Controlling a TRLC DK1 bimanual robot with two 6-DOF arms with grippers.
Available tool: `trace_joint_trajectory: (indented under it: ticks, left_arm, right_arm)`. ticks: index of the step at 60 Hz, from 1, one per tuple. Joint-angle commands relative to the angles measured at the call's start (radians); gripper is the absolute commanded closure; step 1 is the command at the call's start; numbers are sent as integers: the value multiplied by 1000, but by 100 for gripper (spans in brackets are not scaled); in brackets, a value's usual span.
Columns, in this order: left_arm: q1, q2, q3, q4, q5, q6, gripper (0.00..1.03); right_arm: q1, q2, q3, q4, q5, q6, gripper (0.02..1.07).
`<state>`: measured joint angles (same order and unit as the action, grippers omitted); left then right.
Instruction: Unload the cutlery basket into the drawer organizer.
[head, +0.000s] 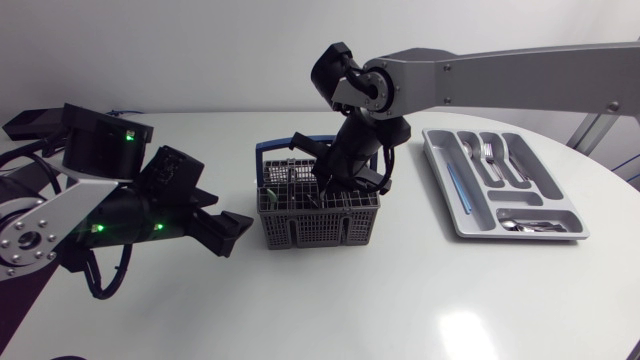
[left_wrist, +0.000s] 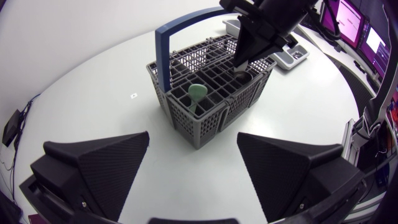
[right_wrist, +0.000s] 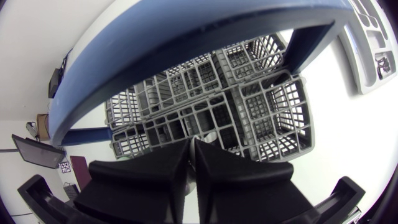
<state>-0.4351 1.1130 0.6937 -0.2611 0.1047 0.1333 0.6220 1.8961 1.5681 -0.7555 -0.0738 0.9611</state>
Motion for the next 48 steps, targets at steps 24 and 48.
trace_joint_trajectory:
  ticks: [24, 48]
  left_arm:
    - [-28, -16, -26, -7, 9, 20, 4]
    - [-28, -16, -25, -12, 6, 20, 4]
  right_arm:
    - [25, -114, -14, -34, 8, -18, 101]
    - [36, -255, -16, -48, 5, 25, 101]
